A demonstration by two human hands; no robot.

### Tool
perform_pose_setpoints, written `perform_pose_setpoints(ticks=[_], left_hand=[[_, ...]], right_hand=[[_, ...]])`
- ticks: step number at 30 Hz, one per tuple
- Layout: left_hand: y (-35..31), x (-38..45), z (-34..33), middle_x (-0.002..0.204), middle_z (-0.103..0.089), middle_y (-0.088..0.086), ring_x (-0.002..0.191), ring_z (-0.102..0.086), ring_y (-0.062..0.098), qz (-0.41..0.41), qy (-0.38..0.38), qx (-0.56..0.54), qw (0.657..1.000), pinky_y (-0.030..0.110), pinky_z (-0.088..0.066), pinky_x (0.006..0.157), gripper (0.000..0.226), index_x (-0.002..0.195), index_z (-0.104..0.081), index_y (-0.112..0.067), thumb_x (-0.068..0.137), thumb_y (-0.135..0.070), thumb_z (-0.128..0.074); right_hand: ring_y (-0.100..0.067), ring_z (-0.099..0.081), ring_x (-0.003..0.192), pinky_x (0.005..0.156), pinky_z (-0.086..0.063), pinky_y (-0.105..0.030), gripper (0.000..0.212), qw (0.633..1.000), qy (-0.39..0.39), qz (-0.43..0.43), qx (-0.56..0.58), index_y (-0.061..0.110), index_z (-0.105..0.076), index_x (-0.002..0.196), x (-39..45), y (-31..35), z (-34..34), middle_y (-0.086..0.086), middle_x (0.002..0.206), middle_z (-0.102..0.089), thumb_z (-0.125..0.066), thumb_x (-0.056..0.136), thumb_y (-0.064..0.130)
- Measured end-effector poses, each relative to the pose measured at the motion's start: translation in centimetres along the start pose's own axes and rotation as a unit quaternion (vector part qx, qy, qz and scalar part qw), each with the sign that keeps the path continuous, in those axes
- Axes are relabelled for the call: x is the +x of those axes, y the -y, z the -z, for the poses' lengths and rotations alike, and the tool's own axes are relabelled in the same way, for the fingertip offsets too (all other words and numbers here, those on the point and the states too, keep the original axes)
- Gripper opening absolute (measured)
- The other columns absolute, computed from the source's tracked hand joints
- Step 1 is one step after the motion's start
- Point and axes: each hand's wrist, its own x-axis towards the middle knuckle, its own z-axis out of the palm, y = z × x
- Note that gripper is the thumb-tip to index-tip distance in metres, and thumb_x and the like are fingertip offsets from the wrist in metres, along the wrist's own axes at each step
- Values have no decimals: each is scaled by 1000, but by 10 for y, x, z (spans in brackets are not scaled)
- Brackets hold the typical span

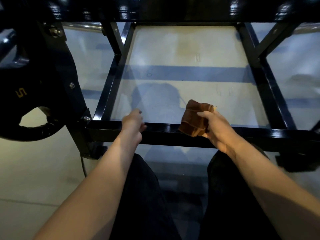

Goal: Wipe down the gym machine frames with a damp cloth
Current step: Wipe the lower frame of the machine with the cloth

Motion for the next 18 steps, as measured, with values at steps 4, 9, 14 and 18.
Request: perform_pose_setpoints(ticks=[4,9,14,18], left_hand=[[7,-32,-17,92,-72,7,70,-64,17,-75,198,138,968,22,-53,61,19,104,-73,-8,99,-23,-62],[11,-54,-22,117,-76,9,108,-72,19,-23,346,149,926,38,-56,98,53,125,-70,-10,103,-54,-50],[8,-42,-10,114,-75,13,103,-74,22,-17,347,122,930,36,-61,87,29,124,-67,-8,102,-26,-64],[8,-38,-8,96,-74,8,85,-72,17,13,351,118,929,32,-61,73,18,113,-68,-11,99,-13,-55]], right_hand=[[-20,-76,95,75,-61,-33,24,998,-17,61,8,21,-64,118,-3,-10,-15,-4,107,-77,-65,99,6],[7,-58,111,96,-45,-11,57,899,-25,327,-292,35,-55,127,-14,-29,-39,13,123,-60,-71,86,0],[-2,-56,126,102,-49,-22,67,912,65,281,-292,33,-46,146,-22,-52,-34,13,140,-56,-63,85,11],[-8,-58,119,98,-53,-29,43,949,-61,238,-200,38,-52,133,-9,-35,-30,7,136,-53,-62,98,15]])
